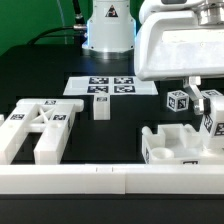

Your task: Assemble chair

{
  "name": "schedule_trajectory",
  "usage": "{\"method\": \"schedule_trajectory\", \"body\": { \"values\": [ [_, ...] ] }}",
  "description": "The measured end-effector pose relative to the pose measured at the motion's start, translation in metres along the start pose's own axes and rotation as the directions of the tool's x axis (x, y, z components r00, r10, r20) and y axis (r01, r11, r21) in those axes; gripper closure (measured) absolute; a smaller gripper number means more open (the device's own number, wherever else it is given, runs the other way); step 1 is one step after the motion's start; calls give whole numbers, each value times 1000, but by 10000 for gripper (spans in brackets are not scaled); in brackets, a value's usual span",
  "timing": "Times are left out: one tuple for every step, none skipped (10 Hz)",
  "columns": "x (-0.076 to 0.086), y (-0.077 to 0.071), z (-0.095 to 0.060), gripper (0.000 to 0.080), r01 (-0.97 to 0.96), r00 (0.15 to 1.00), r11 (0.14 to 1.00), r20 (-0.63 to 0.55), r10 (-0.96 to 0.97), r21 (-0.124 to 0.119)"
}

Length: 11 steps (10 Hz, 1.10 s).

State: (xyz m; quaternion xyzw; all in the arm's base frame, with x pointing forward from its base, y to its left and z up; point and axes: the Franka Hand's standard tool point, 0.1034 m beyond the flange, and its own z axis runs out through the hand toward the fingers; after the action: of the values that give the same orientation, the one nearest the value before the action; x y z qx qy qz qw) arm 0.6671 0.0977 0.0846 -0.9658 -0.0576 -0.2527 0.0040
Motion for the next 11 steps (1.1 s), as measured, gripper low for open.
{"method": "schedule_trajectory", "body": {
  "values": [
    [-1, -1, 1, 508, 1, 1000, 1000, -4, -1, 0],
    [0, -1, 1, 508, 2, 1000, 1000, -19, -2, -1],
    [0, -1, 2, 508, 3, 999, 1000, -33, -3, -2],
    [1, -1, 3, 508, 4, 999, 1000, -49, -4, -3],
    [3, -1, 3, 508, 5, 997, 1000, -72, -5, -4],
    [3, -1, 3, 508, 7, 996, 1000, -87, -7, -5],
    [3, 0, 3, 508, 7, 996, 1000, -87, -7, -6],
    [3, 0, 3, 447, 7, 996, 1000, -87, -7, -6],
    [3, 0, 3, 281, 7, 996, 1000, -87, -8, -6],
    [3, 0, 3, 281, 8, 996, 1000, -87, -8, -6],
    [4, 0, 3, 177, 11, 996, 1000, -87, -11, -6]
  ]
}}
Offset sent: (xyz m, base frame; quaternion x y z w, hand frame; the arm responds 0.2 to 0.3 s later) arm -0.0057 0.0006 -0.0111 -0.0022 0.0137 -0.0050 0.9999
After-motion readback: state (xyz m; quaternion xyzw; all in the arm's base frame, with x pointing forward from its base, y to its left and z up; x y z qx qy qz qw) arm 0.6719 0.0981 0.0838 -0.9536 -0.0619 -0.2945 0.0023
